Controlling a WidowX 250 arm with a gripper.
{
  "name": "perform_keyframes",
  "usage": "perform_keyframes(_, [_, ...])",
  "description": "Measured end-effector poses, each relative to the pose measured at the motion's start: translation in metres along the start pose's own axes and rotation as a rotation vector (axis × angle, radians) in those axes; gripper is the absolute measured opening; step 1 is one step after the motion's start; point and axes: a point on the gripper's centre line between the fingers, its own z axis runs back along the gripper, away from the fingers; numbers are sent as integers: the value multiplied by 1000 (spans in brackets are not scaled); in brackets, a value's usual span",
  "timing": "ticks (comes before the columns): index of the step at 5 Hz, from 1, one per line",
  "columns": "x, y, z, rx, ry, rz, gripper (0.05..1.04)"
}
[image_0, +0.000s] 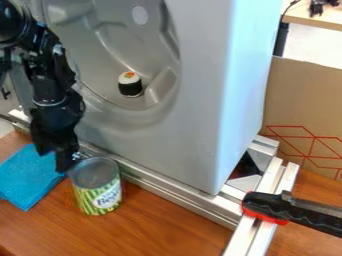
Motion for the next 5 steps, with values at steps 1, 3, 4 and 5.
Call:
perform_keyframes(1, [-2, -54, -4, -154, -20, -169, 1001])
perform_keyframes(3, [-5, -146, 28, -254, -91, -454, 1001])
perform_keyframes(4, [-4, -156, 34, -268, -99, -452, 1001])
perform_keyframes(5, [-12, -132, 49, -199, -115, -340, 1001])
